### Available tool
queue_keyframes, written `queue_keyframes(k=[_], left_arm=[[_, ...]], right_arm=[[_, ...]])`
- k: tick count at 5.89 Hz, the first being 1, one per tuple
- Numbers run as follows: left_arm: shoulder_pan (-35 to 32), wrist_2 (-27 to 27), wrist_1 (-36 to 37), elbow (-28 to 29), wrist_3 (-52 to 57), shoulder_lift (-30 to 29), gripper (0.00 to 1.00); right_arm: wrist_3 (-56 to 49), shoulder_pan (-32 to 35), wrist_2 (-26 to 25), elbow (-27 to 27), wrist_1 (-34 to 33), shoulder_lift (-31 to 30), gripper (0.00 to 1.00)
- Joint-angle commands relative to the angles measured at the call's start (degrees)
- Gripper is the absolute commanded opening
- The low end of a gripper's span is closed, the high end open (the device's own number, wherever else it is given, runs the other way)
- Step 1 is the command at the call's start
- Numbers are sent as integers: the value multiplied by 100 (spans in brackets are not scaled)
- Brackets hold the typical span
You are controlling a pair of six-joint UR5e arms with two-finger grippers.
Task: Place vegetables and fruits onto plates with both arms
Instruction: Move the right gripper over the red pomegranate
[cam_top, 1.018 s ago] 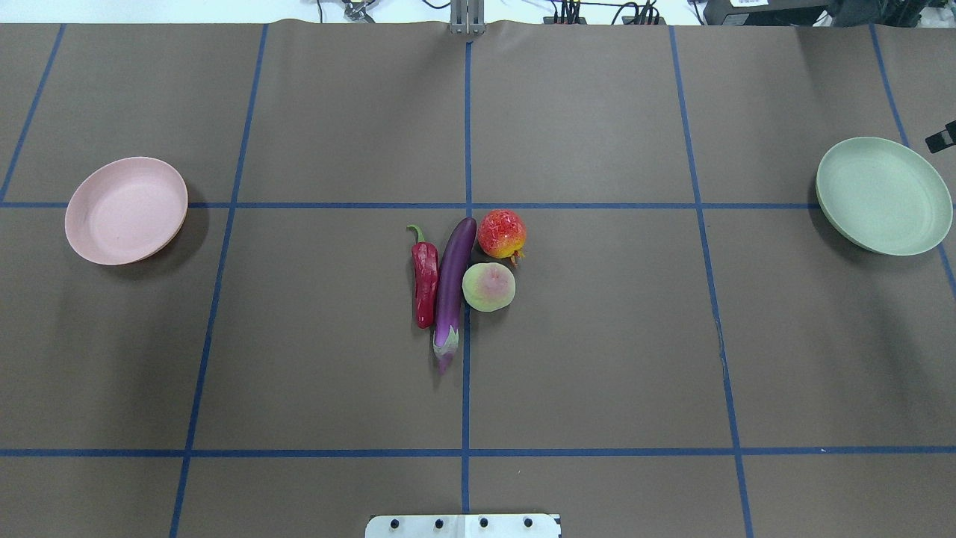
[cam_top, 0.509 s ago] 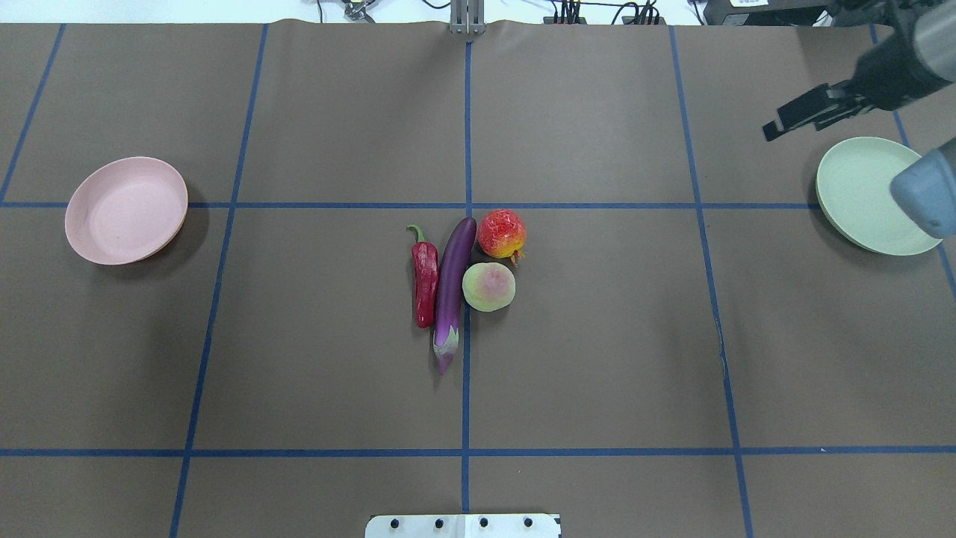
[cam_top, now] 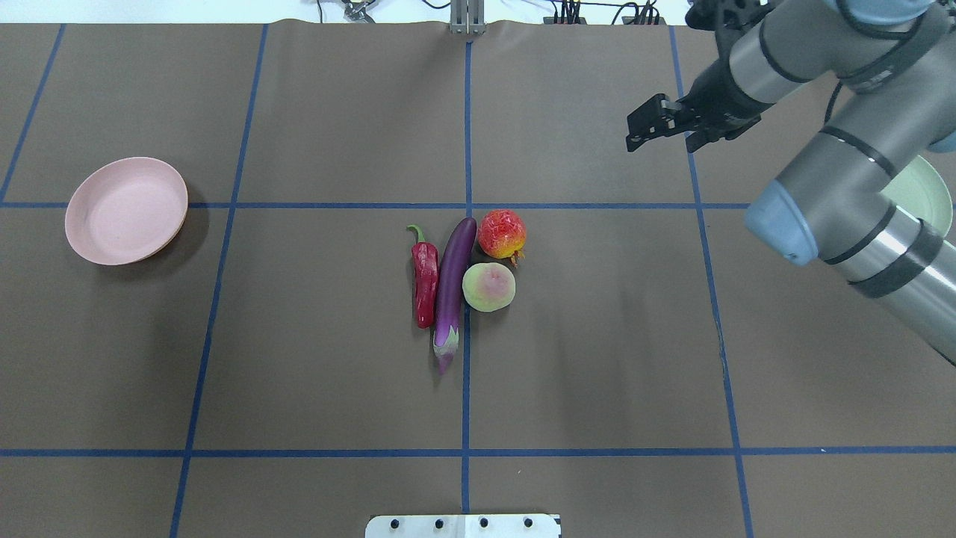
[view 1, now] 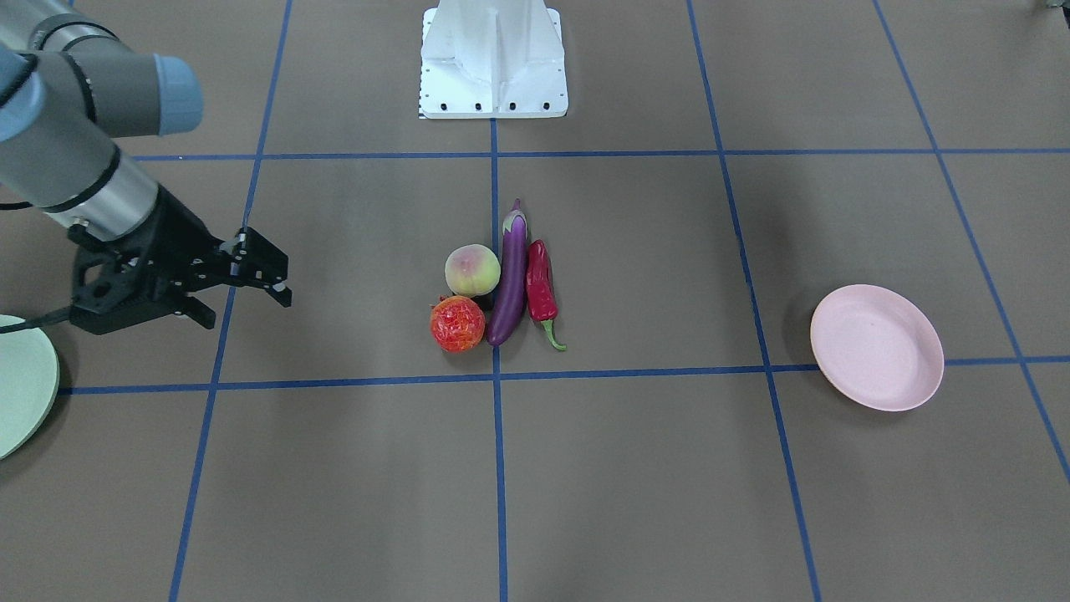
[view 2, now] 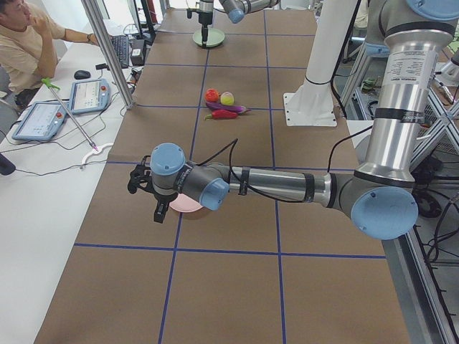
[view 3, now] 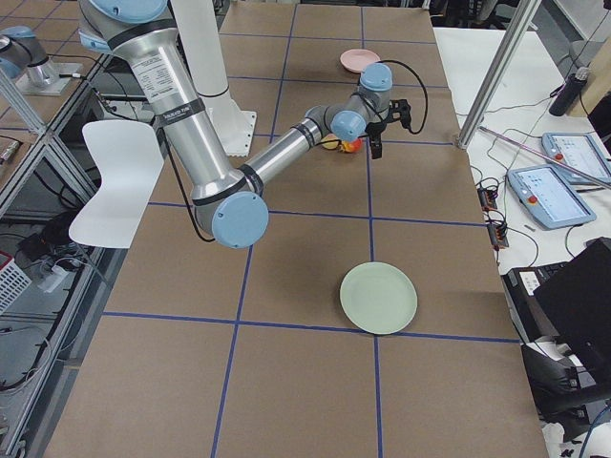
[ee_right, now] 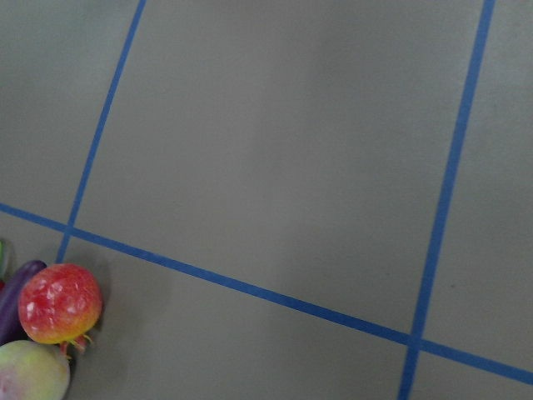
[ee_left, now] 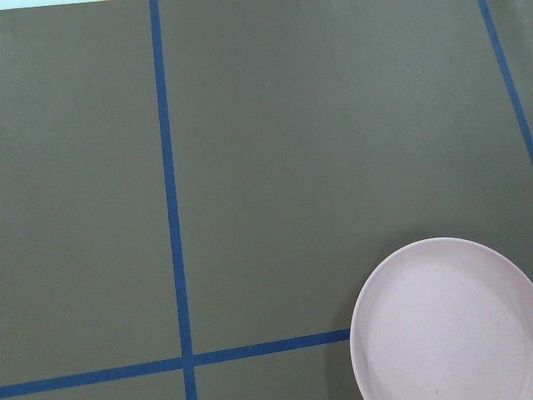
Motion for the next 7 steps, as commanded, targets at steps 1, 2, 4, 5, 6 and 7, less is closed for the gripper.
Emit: queue_keyframes(k=[1, 2, 4, 5, 6, 7], left_arm=[[0, -6, -8, 0, 12, 13, 100], [0, -6, -8, 0, 21, 22, 100], [9, -6, -16, 8, 21, 22, 100], [9, -6, -17, 9, 12, 22, 100], [9, -6, -17, 9, 12, 22, 100], [9, -6, -17, 9, 12, 22, 100]], right_arm=[[570, -794, -997, -406, -1113, 1092, 100], [800, -1242, -1464, -1071, -1099, 1681, 100], [819, -1676, -1960, -1980, -619, 2003, 100], [802, -1791, -2143, -2079, -581, 1995, 100], [697, -1818, -2197, -2158, -589, 1977, 100], [653, -1862, -2215, -2185, -589, 1959, 100]])
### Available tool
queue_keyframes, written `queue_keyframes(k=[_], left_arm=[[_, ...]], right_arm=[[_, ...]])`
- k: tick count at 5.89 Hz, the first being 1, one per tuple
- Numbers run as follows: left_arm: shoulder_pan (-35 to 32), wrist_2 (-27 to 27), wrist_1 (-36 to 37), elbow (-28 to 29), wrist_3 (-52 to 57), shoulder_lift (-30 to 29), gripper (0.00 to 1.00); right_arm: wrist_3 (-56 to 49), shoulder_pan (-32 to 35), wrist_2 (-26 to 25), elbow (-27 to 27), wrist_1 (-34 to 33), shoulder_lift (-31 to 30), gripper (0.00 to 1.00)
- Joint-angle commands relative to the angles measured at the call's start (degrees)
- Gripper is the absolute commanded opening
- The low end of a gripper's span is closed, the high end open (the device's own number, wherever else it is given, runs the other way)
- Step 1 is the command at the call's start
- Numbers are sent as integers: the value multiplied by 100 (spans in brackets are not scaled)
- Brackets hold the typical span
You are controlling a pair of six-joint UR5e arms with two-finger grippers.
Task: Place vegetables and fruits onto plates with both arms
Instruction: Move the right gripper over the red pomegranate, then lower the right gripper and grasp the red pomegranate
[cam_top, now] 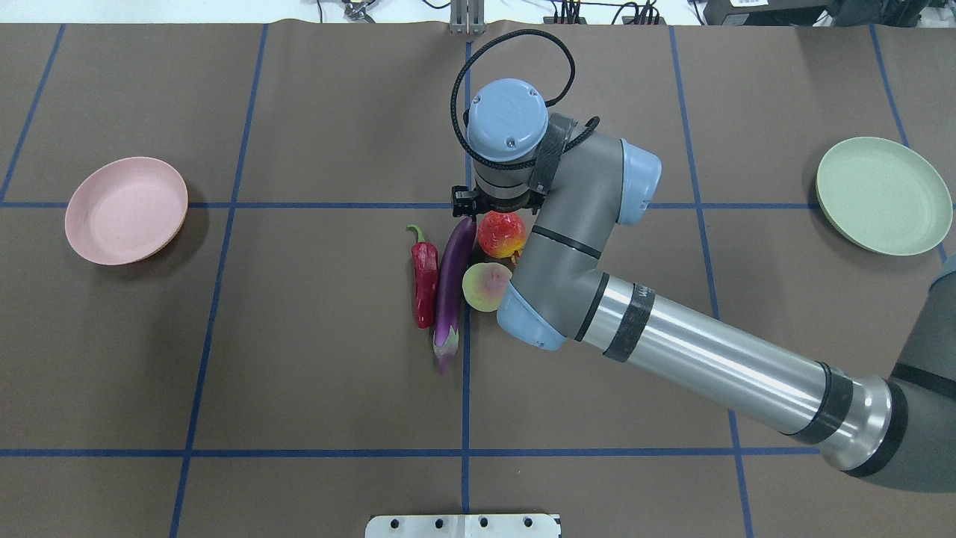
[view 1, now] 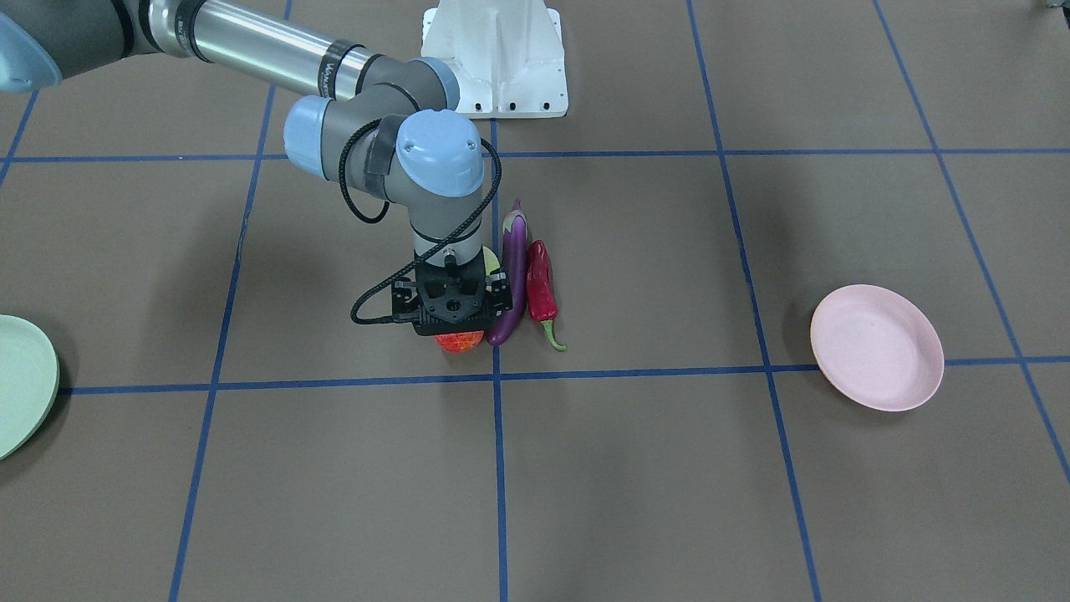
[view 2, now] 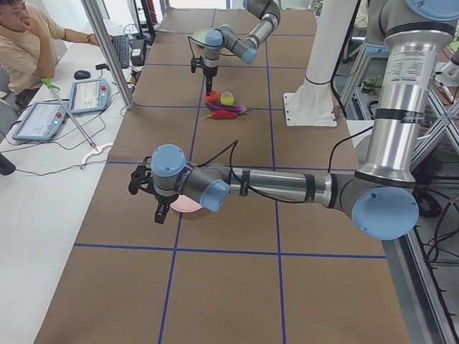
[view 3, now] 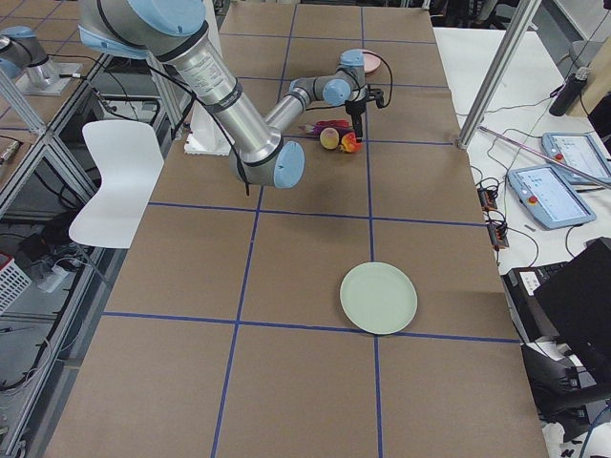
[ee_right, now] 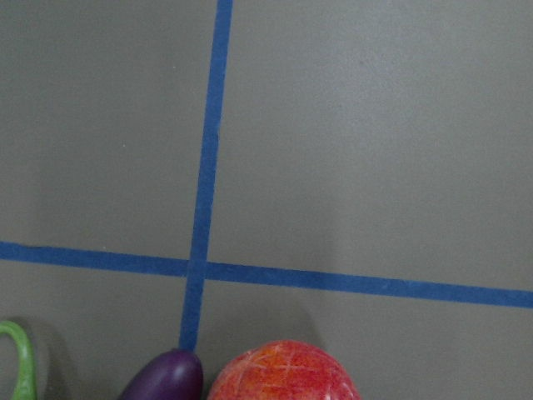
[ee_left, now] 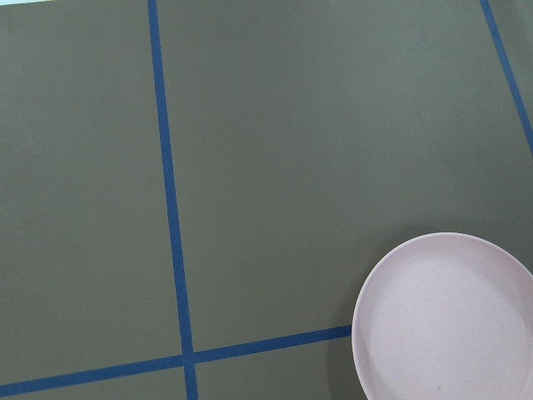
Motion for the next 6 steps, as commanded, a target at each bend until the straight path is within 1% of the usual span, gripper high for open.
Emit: queue_keyframes(k=[1, 4, 5, 6], left_arm=[[0, 9, 0, 0, -9, 0, 100], [0, 0, 0, 0, -27, 0, 100], [0, 0, 0, -8, -36, 0, 100], [0, -9, 0, -9, -45, 0, 100]], right_arm=[[-35, -87, -70, -64, 22, -5, 100], [-44, -176, -79, -64, 23, -49, 99], [-18, -185, -71, -64, 23, -32, 58], [9, -185, -71, -56, 23, -23, 9]])
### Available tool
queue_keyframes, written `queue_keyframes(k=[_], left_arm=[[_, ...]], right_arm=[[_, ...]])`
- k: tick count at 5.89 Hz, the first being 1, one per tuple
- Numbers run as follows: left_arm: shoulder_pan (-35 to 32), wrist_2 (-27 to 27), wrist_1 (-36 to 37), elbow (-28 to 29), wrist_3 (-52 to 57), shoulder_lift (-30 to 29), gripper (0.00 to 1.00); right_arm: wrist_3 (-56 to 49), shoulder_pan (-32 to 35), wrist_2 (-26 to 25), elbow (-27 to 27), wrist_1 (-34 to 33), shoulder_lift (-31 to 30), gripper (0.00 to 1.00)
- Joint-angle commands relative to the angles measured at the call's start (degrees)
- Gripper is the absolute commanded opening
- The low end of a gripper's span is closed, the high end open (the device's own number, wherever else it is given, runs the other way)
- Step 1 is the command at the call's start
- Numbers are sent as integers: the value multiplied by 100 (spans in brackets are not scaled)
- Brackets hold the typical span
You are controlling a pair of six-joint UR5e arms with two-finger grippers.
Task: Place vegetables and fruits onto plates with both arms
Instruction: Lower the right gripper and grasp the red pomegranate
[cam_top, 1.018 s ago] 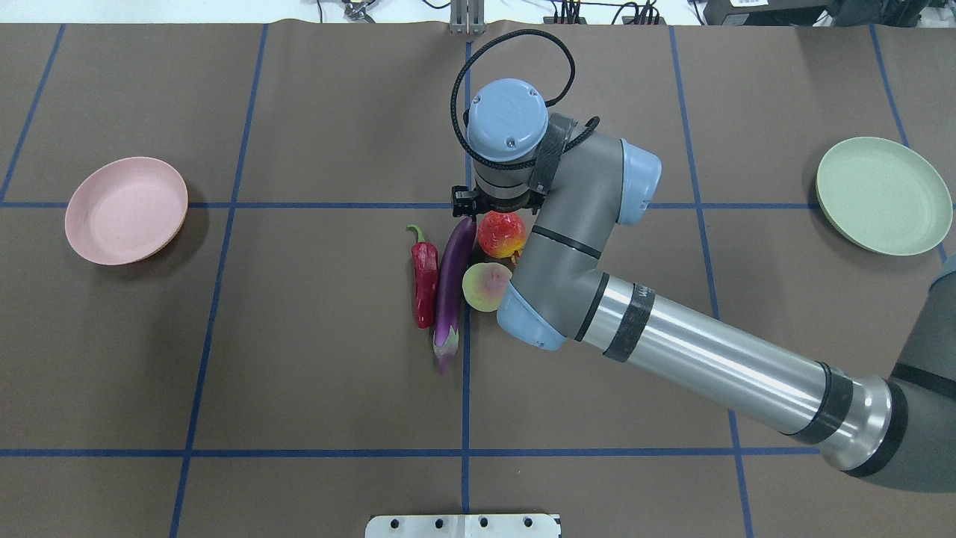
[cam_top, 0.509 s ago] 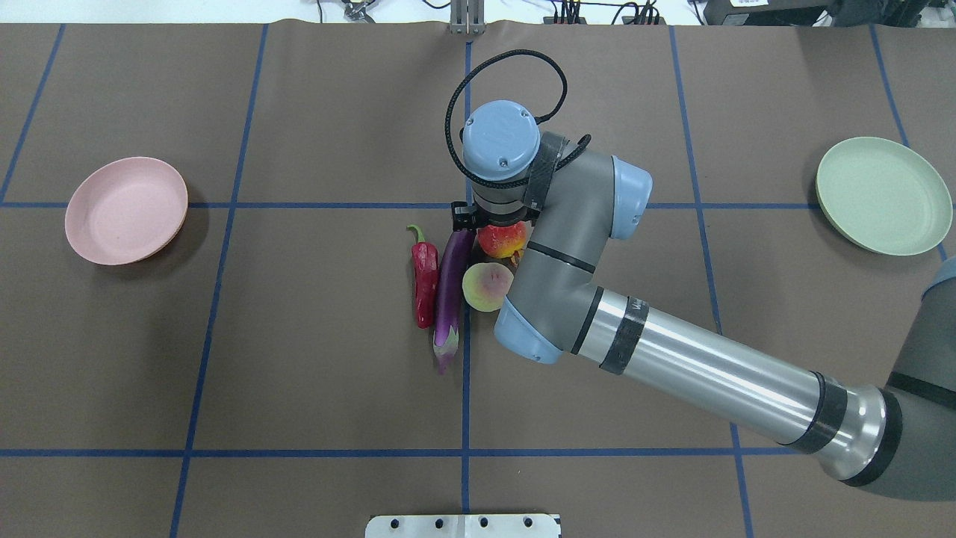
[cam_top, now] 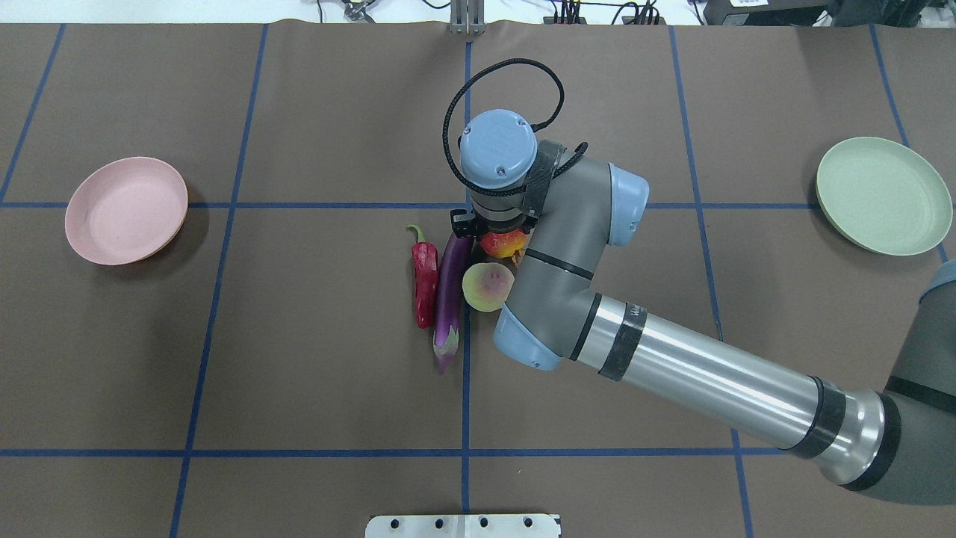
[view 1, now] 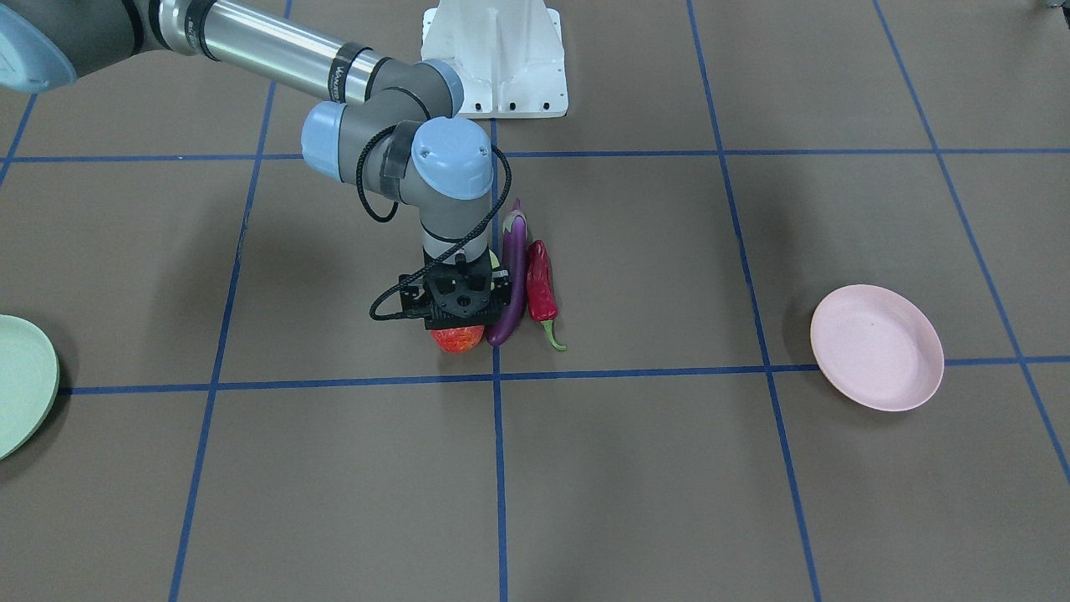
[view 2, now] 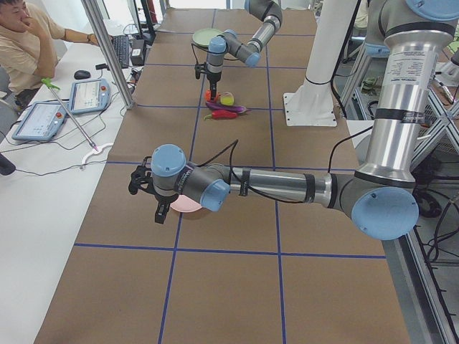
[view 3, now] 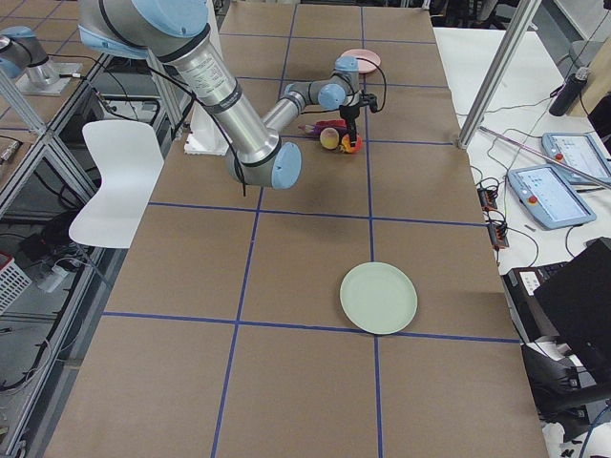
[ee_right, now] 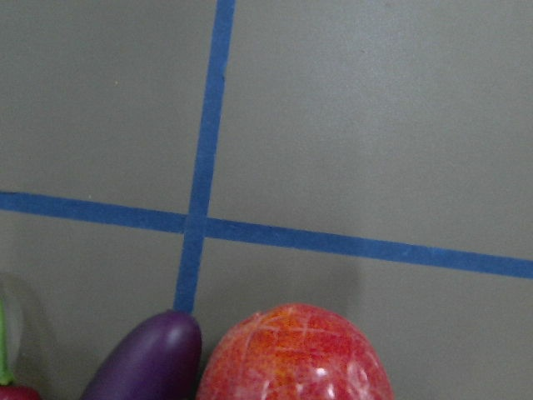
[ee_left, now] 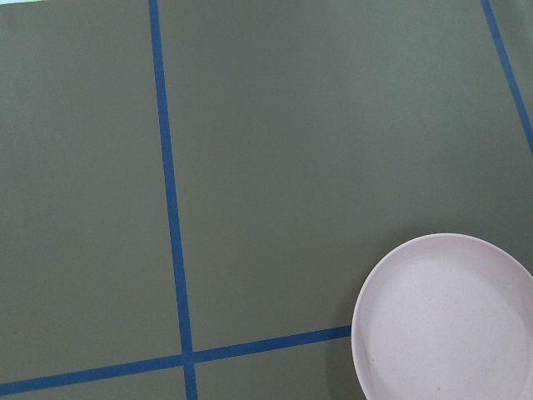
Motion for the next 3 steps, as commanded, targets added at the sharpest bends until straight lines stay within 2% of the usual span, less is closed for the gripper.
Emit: queue_keyframes(k=[1, 2, 3], left_arm=[[0, -15, 0, -11, -9, 9, 100], [0, -23, 0, -11, -17, 9, 100], [0, -41, 0, -11, -26, 0, 100]], right_arm=[[31, 45, -7, 76, -9, 17, 0], [-56, 402, 97, 208, -35, 35, 0], [-344, 963, 707, 366, -62, -8, 0]])
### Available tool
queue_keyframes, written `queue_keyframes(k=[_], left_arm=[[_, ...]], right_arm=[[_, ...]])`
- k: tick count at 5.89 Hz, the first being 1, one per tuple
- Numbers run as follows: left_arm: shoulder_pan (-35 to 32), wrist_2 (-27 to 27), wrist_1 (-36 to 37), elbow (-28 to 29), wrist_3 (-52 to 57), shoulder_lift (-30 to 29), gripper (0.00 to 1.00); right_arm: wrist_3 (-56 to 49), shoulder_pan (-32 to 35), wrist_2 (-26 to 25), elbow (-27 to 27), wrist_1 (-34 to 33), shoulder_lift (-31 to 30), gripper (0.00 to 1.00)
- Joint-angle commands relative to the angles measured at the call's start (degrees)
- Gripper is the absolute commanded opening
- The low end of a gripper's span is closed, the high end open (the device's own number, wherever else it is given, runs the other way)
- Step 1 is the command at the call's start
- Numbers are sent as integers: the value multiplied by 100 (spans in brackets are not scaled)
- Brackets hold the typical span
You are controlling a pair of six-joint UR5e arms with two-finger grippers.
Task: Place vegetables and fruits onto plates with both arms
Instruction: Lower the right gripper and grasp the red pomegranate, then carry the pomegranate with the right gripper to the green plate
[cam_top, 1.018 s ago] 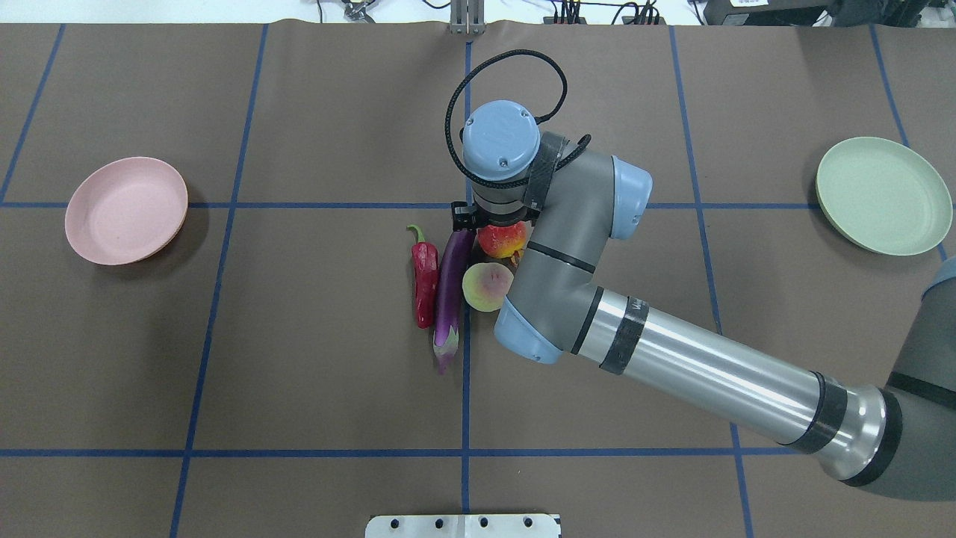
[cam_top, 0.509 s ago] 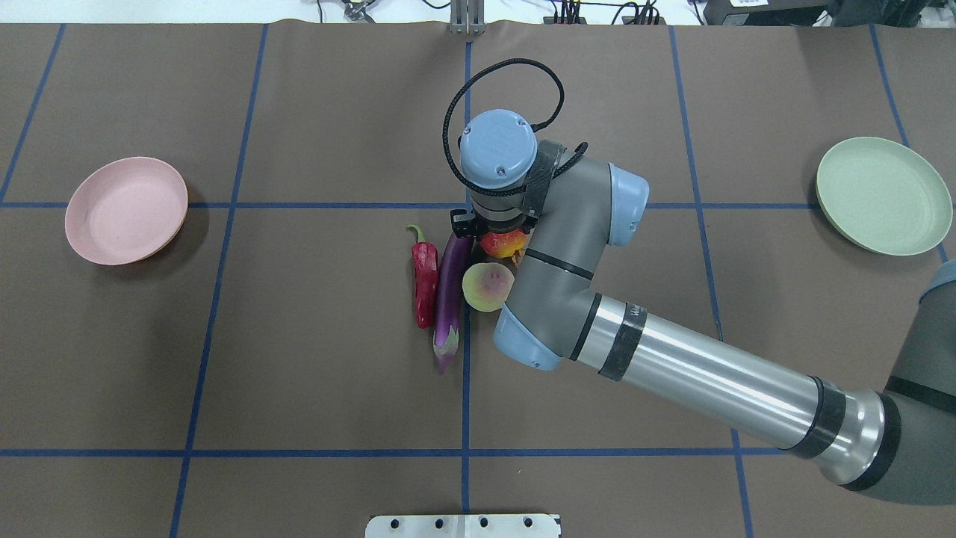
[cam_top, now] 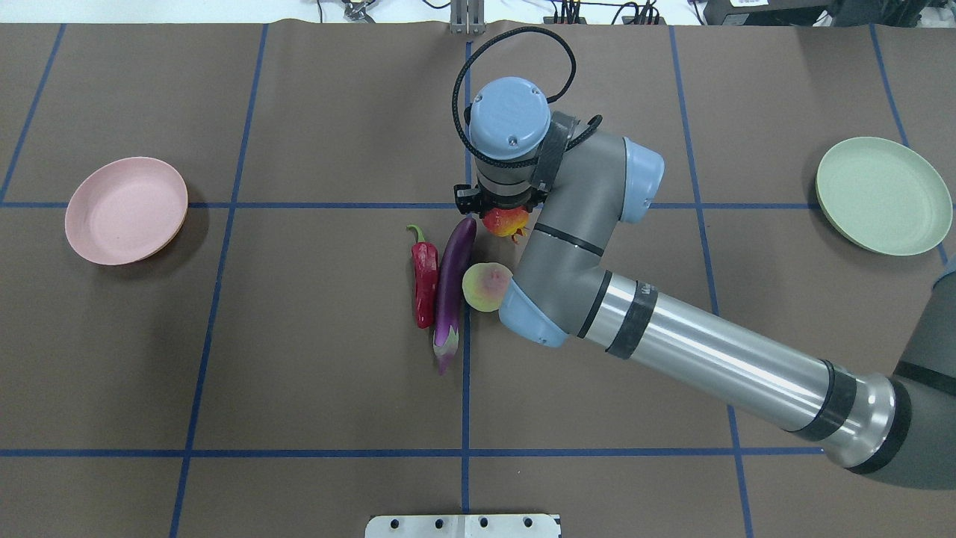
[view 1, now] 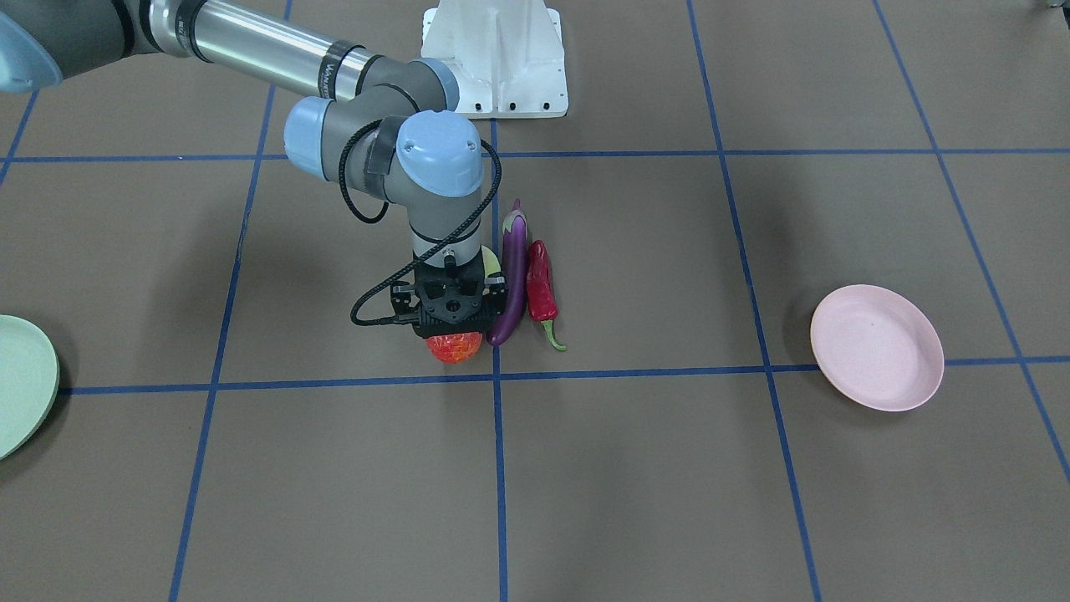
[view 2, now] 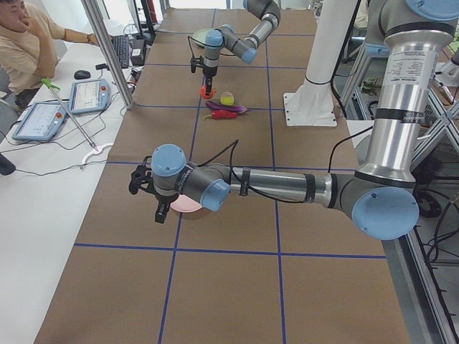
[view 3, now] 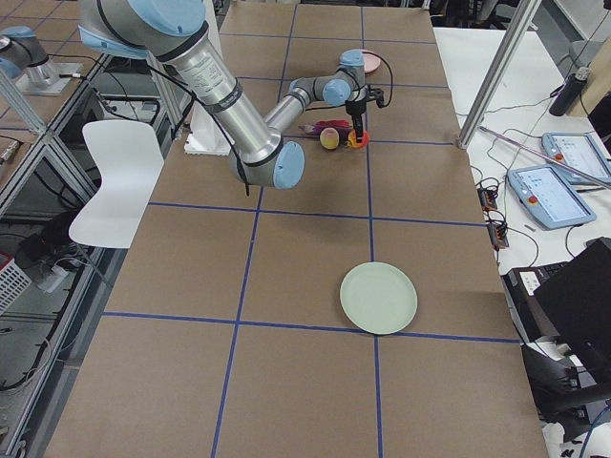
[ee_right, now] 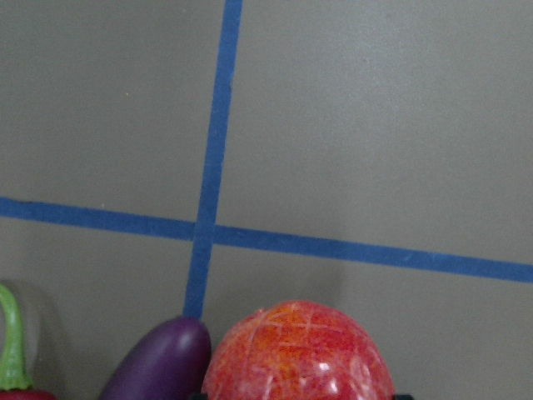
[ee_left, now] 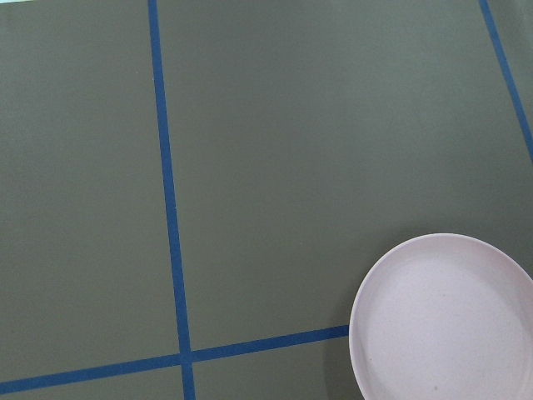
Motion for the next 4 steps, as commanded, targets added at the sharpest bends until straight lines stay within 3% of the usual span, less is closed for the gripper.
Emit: queue_keyframes(k=[1, 3, 4], left_arm=[[9, -23, 0, -1, -16, -49, 100], [376, -5, 35, -27, -25, -242, 100], [569, 38, 26, -27, -495, -452, 100]], right_arm=[[-1000, 1197, 1129, 415, -32, -398, 0], [-3455, 2892, 2387, 751, -14, -1608, 0], [-5026, 3641, 2645, 639, -32, -2180, 0]])
